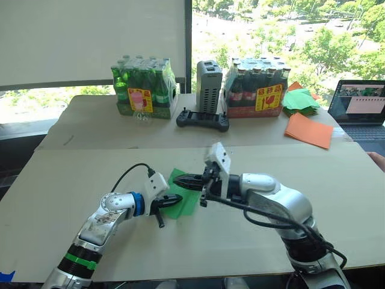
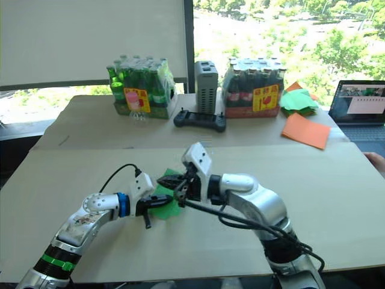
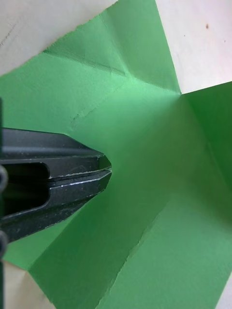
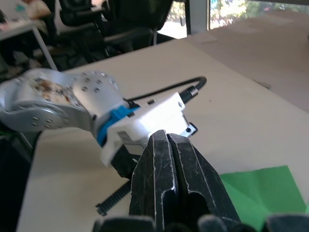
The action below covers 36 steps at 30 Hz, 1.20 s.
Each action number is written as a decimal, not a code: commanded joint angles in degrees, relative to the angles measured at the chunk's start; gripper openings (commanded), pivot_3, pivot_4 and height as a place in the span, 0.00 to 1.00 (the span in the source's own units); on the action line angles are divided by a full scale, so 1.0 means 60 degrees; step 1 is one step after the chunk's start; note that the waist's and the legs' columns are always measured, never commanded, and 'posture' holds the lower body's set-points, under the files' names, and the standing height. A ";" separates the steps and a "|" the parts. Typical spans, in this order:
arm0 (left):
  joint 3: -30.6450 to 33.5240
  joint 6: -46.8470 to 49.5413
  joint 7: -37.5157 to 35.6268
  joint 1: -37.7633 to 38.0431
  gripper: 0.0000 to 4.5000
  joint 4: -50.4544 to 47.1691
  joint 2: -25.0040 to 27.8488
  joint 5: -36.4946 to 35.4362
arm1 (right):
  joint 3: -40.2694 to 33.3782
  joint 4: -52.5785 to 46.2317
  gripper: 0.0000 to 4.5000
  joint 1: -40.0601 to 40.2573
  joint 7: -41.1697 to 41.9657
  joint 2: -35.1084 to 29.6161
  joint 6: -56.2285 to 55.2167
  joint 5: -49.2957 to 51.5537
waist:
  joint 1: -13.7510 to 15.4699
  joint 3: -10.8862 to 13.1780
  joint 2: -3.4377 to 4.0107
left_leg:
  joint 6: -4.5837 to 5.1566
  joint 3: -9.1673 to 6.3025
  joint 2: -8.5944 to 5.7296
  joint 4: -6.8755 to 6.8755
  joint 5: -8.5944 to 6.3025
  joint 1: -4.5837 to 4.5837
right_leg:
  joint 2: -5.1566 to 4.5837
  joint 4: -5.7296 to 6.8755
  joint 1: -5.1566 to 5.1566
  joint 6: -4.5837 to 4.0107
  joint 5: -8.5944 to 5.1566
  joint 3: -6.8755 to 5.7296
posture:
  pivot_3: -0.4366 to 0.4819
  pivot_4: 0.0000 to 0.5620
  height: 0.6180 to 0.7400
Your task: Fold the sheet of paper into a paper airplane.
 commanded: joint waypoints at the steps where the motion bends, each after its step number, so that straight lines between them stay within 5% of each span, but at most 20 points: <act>1: 0.0043 -0.0150 -0.0019 -0.0105 0.00 -0.0274 0.0006 0.0040 | 0.0525 0.0460 0.01 -0.0090 -0.0385 -0.0101 -0.0429 -0.0991 | 0.0028 0.0000 0.0000 | 0.0000 0.0000 -0.0002 0.0000 0.0000 0.0000 | 0.0000 -0.0001 0.0000 0.0001 0.0000 -0.0002 | 0.48 0.27 0.47; 9: 0.0121 -0.0109 0.0001 -0.0028 0.00 -0.0426 0.0057 -0.0011 | 0.0104 0.1670 0.01 0.0586 -0.0870 -0.0772 -0.1034 -0.2143 | 0.0014 0.0000 -0.0001 | 0.0000 0.0000 -0.0002 0.0000 0.0000 -0.0002 | 0.0000 -0.0001 -0.0002 0.0002 0.0001 -0.0003 | 0.48 0.27 0.47; 20: 0.0601 0.0286 0.0133 0.0052 0.00 -0.0443 -0.0179 -0.0587 | -0.0657 0.2765 0.01 0.1810 -0.1433 0.0046 -0.2618 -0.2489 | -0.0023 0.0000 -0.0001 | -0.0001 0.0002 0.0001 -0.0002 0.0001 -0.0001 | 0.0006 0.0002 -0.0003 0.0001 0.0001 -0.0001 | 0.48 0.27 0.47; 36: 0.1329 0.1131 0.0895 0.1728 0.00 -0.1584 -0.0255 -0.1307 | -0.0539 0.3470 0.01 0.1567 -0.0985 0.0242 -0.3271 -0.2979 | -0.0011 -0.0001 0.0000 | -0.0002 0.0002 0.0003 -0.0001 0.0001 0.0019 | 0.0009 0.0008 0.0009 -0.0001 0.0002 0.0003 | 0.48 0.27 0.47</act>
